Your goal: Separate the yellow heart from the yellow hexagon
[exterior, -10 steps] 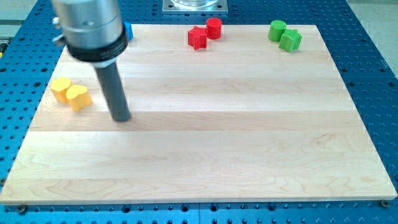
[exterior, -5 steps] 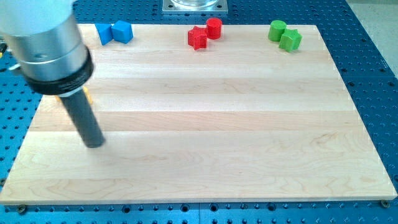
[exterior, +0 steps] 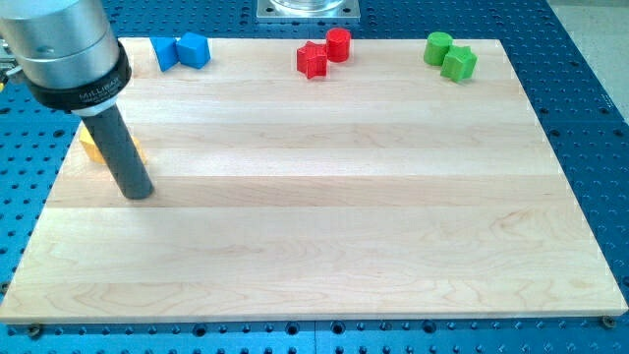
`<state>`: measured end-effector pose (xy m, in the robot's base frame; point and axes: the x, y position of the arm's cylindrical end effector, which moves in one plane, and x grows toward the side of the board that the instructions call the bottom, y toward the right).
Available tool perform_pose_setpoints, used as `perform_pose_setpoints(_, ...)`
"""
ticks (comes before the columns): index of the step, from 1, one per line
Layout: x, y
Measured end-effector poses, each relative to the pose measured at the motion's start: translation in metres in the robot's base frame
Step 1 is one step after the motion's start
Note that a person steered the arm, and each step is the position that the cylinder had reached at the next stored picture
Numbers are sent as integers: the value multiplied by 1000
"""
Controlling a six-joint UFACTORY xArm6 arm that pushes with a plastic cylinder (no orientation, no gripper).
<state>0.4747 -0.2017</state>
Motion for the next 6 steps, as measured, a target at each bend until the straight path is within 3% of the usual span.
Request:
perform_pose_setpoints(1,-22,-10)
perform_pose_setpoints(3,-115,-7)
perform_pose_setpoints(4,-87,7)
perform_pose_setpoints(6,-194,-12)
